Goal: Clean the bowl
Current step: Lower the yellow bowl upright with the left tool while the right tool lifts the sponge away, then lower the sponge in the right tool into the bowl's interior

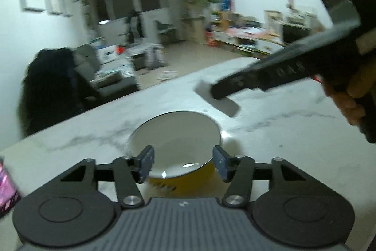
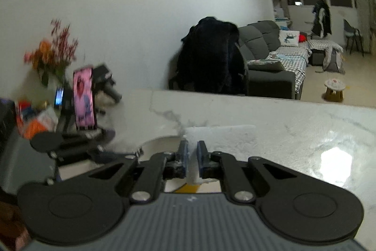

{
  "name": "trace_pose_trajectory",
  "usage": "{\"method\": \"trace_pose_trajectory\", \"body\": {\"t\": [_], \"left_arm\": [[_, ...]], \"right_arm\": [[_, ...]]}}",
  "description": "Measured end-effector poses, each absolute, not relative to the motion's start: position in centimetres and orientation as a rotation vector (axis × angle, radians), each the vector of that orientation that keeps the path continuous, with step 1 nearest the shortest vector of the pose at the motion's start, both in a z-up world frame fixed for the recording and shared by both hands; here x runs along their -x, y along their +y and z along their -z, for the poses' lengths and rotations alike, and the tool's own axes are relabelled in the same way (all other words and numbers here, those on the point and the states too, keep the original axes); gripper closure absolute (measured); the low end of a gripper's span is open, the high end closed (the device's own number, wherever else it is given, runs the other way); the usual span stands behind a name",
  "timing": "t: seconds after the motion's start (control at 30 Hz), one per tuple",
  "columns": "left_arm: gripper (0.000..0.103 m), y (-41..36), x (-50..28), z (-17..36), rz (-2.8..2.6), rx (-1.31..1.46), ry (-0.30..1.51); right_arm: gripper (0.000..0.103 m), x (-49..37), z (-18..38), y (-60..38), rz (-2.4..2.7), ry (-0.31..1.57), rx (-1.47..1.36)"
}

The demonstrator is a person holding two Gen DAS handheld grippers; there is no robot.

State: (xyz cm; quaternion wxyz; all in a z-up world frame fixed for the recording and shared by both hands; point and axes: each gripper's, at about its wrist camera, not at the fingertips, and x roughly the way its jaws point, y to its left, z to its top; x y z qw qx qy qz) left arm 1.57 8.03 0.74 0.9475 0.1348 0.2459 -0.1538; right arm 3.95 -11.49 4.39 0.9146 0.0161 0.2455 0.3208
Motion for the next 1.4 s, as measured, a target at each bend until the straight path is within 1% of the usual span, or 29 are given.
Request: {"method": "trace_pose_trajectory", "body": {"t": [0.17,0.27,0.43,0.57,0.6,0.7,0.8,0.93,1.1,1.23,1.4], "left_arm": [[0.04,7.7,-0.1,0.4,0.198,-0.236,0.47],[0.04,8.1,0.1,0.4,0.195,-0.236,0.482],[0.031,8.4,0.6,0.8,0.211,-0.303,0.454],[0.027,8.5,0.2,1.3,0.232,-0.352,0.432],[0.025,8.6,0.0,1.5,0.24,-0.366,0.426],[0.007,8.7,-0.8,2.0,0.245,-0.397,0.425],[0.007,8.6,-1.2,2.1,0.262,-0.409,0.416],[0.003,8.7,-1.3,1.9,0.294,-0.39,0.401],[0.003,9.3,-1.8,1.8,0.327,-0.361,0.386],[0.002,9.2,-2.0,1.6,0.338,-0.351,0.383],[0.002,9.9,-2.4,1.6,0.357,-0.308,0.403]], "right_arm": [[0.093,-3.3,-4.7,-10.3,-0.685,0.517,0.044],[0.093,-3.3,-4.6,-9.8,-0.691,0.529,0.07],[0.094,-3.6,-4.1,-9.1,-0.676,0.551,0.128],[0.094,-4.3,-4.0,-8.5,-0.668,0.553,0.141],[0.094,-4.5,-3.9,-8.4,-0.668,0.554,0.144],[0.094,-5.1,-3.7,-7.9,-0.667,0.553,0.152],[0.095,-5.6,-3.6,-7.6,-0.656,0.537,0.156],[0.095,-6.5,-3.4,-7.3,-0.642,0.518,0.15],[0.095,-7.1,-3.3,-7.1,-0.625,0.486,0.163],[0.096,-6.4,-3.1,-7.1,-0.609,0.466,0.209],[0.096,-4.9,-3.0,-8.5,-0.622,0.448,0.182]]}}
